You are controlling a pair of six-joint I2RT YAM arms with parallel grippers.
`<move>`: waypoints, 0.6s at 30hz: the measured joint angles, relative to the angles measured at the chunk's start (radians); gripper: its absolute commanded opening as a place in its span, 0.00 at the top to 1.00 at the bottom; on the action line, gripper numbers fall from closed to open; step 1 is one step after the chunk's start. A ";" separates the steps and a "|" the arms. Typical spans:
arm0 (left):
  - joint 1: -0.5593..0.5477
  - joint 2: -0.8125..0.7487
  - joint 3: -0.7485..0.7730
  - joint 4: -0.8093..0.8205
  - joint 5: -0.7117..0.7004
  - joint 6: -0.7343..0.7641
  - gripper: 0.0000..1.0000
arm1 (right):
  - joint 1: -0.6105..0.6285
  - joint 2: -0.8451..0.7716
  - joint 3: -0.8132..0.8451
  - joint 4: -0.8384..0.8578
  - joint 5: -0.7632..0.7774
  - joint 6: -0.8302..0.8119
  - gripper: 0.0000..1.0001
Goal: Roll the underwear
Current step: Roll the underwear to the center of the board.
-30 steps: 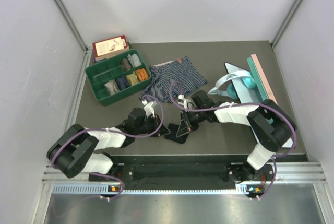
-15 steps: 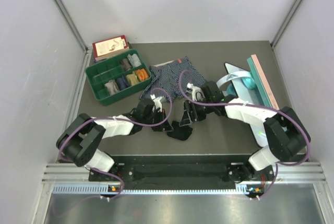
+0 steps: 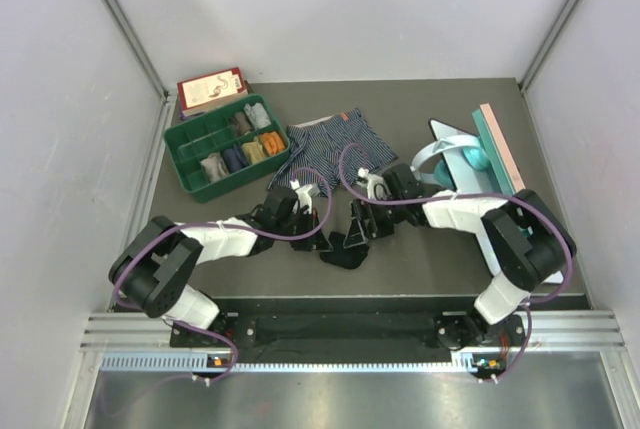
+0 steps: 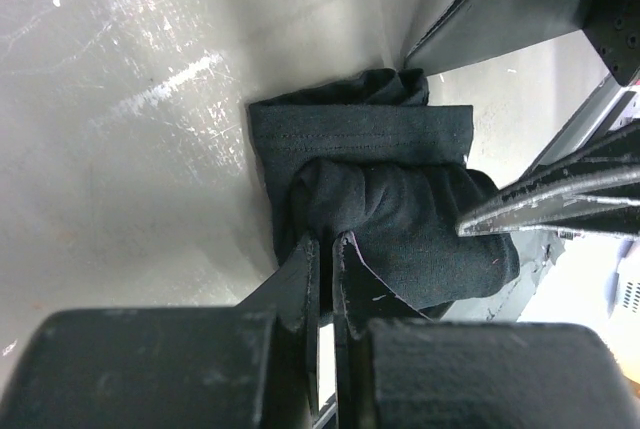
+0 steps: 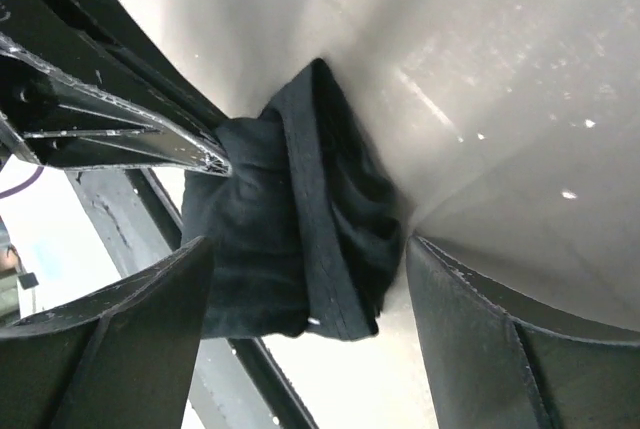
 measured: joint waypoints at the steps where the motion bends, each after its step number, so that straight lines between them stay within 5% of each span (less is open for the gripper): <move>1: 0.000 0.000 0.001 -0.002 0.000 0.000 1.00 | 0.003 0.000 -0.003 0.011 -0.006 0.000 0.24; 18: 0.000 0.000 0.006 -0.014 -0.003 0.005 1.00 | 0.112 0.002 -0.018 0.043 -0.026 0.008 0.31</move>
